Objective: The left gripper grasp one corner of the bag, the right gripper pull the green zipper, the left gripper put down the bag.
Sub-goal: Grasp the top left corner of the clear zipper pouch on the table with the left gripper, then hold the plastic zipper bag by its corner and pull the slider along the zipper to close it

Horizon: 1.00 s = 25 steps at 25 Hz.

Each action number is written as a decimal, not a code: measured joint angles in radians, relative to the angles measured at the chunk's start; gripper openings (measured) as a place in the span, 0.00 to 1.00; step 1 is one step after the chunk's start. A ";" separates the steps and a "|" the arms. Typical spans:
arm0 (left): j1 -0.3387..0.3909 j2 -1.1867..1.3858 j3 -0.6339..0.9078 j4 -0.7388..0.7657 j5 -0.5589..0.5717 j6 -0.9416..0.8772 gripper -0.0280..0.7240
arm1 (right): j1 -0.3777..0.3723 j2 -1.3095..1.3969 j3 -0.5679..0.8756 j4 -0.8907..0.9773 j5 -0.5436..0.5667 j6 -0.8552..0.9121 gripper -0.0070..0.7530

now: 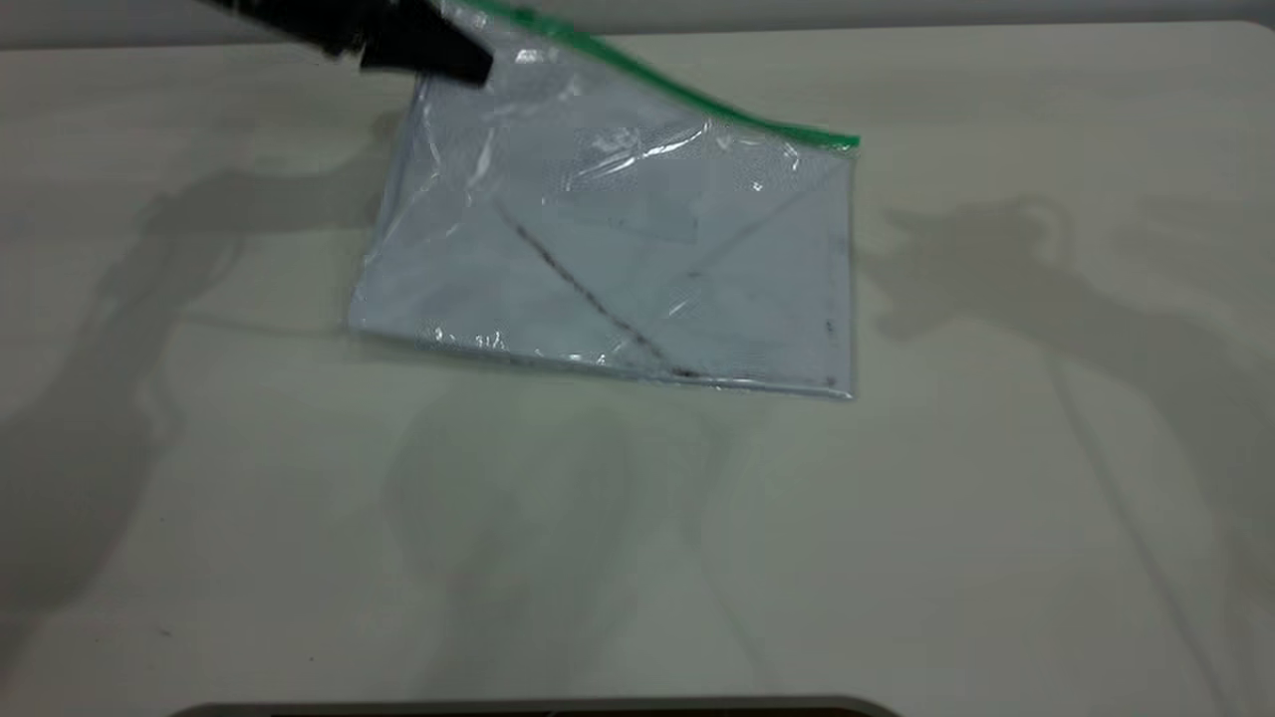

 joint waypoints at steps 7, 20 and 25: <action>-0.110 -0.022 -0.121 0.177 0.111 -0.007 0.11 | 0.000 0.130 -0.096 0.046 0.100 -0.144 0.69; -0.267 -0.022 -0.225 0.266 0.132 -0.010 0.11 | 0.088 0.233 -0.128 0.128 0.114 -0.403 0.69; -0.269 -0.022 -0.225 0.280 0.132 0.008 0.11 | 0.094 0.246 -0.128 0.154 0.110 -0.403 0.69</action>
